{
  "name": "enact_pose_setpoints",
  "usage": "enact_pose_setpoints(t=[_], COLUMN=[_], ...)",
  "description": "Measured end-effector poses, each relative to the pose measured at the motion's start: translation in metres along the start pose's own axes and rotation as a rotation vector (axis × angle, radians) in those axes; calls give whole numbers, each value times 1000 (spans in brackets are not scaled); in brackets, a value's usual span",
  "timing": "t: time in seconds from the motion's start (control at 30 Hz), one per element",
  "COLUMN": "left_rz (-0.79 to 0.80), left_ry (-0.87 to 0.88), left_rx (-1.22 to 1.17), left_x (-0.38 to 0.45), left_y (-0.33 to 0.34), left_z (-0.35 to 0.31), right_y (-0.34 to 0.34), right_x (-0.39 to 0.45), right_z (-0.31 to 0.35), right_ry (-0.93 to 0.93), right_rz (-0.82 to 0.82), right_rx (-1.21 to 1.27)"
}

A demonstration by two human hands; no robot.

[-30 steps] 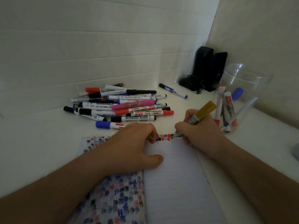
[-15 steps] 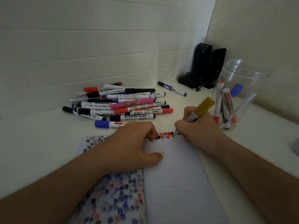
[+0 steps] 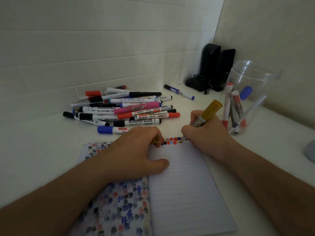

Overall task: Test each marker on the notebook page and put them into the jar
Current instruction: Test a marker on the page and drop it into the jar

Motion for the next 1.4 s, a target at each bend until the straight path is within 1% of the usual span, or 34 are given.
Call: enact_pose_setpoints(t=[0.17,0.5,0.67,0.8,1.0,1.07,1.1,1.2,1.23,1.3,1.4], left_rz=[-6,-10,-4,-3,11,7,-5,-91,-119,-157,-198], left_ry=[5,6,5,0,-13,-15,-17,-31,-33,-50,-75], left_rx=[-3,-16,-8,-12,-12,-18,-34,-138,-154,-167,-187], left_x=[0,-1,0,0,0,-1,-2,-3,-4,-3,-4], left_y=[-1,-2,-2,-3,-2,-2,-3,-7,-9,-12,-16], left_z=[0,-2,-3,-3,-3,-4,-5,-5,-4,-1,4], right_y=[-1,3,-3,-1,2,0,-2,-10,-12,-13,-7], right_x=[-2,-1,0,-1,0,1,2,5,5,1,-13], right_z=[-1,-1,-4,-2,-1,-3,-6,-13,-13,-10,1], right_ry=[-4,9,11,4,5,12,26,73,75,54,17], right_rz=[22,66,16,13,71,59,53,89,124,227,488], right_rx=[71,25,116,67,47,115,192,537,633,732,811])
Point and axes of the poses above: each hand's wrist, its own x-axis towards the middle knuckle, its own y-axis out of the palm, z = x × y, the point moved 7 cm from there along x, towards the middle knuckle, and after that the axes turned 13 degrees about y, right-handed, at the moved point
